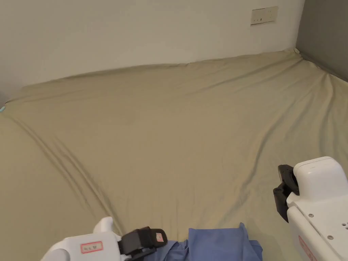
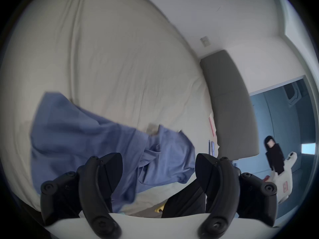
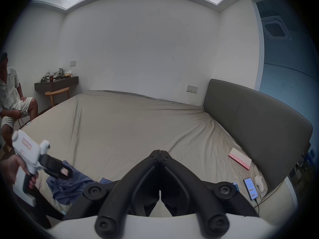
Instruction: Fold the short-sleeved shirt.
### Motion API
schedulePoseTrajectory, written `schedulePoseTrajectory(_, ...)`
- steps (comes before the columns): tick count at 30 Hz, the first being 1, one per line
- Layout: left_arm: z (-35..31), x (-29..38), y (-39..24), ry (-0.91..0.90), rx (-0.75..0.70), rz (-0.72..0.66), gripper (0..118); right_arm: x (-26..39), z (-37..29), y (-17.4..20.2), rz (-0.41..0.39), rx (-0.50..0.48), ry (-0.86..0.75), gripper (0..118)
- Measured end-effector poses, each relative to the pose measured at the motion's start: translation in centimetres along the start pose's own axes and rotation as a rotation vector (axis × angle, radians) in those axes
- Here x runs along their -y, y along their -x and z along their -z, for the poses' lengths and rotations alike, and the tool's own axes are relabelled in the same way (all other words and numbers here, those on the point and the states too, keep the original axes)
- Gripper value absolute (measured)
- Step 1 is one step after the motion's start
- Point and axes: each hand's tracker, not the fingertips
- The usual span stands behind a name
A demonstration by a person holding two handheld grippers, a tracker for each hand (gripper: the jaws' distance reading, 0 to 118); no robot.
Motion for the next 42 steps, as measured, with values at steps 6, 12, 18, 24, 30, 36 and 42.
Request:
schedulePoseTrajectory(6, -2.6, 0.4, 0.3, -0.189, -0.387, 0.367, 3, -0.3, 0.1, 1.2, -0.009, -0.020, -0.005, 0)
schedulePoseTrajectory(12, 3.0, 5.6, 1.4, -0.140, -0.478, 0.573, 0, -0.4, -0.3, 2.1, -0.025, -0.034, 0.001, 0)
schedulePoseTrajectory(18, 9.9, 11.3, -0.1, -0.081, -0.578, 0.824, 0, -0.4, -0.4, 2.2, -0.042, -0.029, 0.018, 0)
schedulePoseTrajectory(24, 11.7, 14.7, -3.5, -0.136, -0.739, 0.967, 0, -0.2, -0.5, 1.9, -0.051, -0.022, 0.030, 0)
schedulePoseTrajectory(30, 11.9, 15.9, -6.0, -0.118, -0.530, 0.904, 0, -0.2, -0.1, 2.0, -0.050, -0.028, 0.037, 0)
schedulePoseTrajectory(36, 8.1, 13.5, -3.6, -0.050, -0.103, 0.545, 0, -0.7, 0.0, 2.1, -0.055, -0.033, 0.030, 0)
schedulePoseTrajectory(42, -1.0, 5.8, 2.5, -0.245, -0.097, 0.266, 1, -1.1, -0.1, 2.1, -0.057, -0.034, 0.017, 0)
